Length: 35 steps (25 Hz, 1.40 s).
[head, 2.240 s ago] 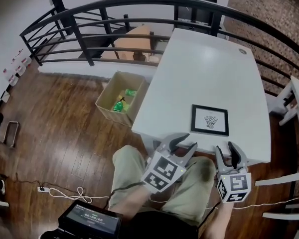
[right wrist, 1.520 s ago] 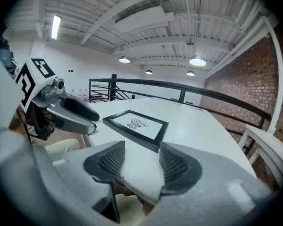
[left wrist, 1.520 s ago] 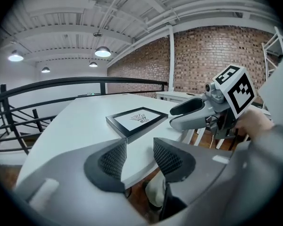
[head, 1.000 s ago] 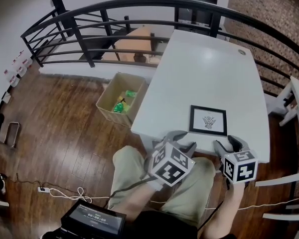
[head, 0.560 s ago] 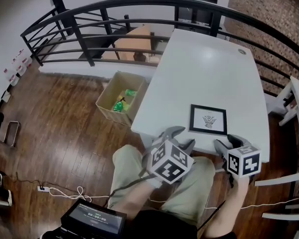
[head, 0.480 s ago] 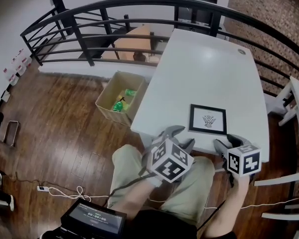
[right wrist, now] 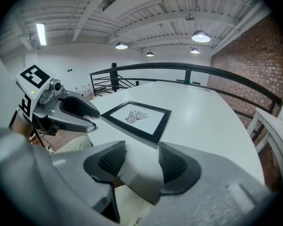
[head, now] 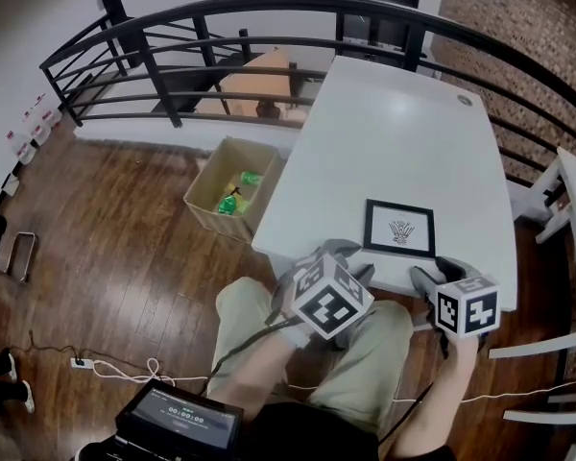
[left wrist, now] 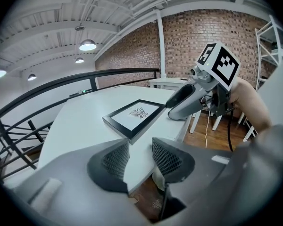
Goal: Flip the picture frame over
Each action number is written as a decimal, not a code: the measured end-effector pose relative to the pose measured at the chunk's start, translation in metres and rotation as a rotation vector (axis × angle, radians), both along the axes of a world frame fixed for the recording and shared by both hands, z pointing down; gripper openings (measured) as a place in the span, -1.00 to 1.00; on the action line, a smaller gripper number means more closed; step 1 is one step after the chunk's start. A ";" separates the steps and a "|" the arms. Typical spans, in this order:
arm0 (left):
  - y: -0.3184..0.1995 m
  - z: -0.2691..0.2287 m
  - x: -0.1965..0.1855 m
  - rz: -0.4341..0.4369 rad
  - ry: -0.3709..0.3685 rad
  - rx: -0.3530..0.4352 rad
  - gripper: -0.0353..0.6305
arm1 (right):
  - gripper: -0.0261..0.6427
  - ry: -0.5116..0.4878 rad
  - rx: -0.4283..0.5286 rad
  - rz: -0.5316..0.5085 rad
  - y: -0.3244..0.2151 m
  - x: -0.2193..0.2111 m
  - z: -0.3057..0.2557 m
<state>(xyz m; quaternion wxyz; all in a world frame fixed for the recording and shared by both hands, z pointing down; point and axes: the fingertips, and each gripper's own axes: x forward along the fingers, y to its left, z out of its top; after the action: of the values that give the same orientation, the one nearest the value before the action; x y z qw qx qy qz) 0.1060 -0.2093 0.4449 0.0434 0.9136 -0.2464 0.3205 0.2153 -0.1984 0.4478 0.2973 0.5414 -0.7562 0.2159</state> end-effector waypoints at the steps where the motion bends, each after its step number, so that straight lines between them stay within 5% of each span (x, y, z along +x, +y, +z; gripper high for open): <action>1: 0.000 0.000 0.000 0.000 -0.001 -0.003 -0.39 | -0.29 0.002 0.001 -0.002 0.000 0.000 0.000; 24: 0.009 -0.001 -0.002 0.000 0.003 0.029 -0.41 | -0.32 0.029 0.107 -0.058 0.014 -0.006 -0.003; 35: 0.022 -0.001 -0.012 -0.020 0.123 -0.029 -0.41 | -0.32 0.022 0.157 -0.053 0.032 -0.013 -0.002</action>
<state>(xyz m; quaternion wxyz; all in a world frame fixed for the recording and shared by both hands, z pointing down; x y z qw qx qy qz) 0.0944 -0.1871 0.4440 0.0751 0.9283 -0.2476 0.2671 0.2026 -0.1666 0.4457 0.2679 0.5451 -0.7816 0.1421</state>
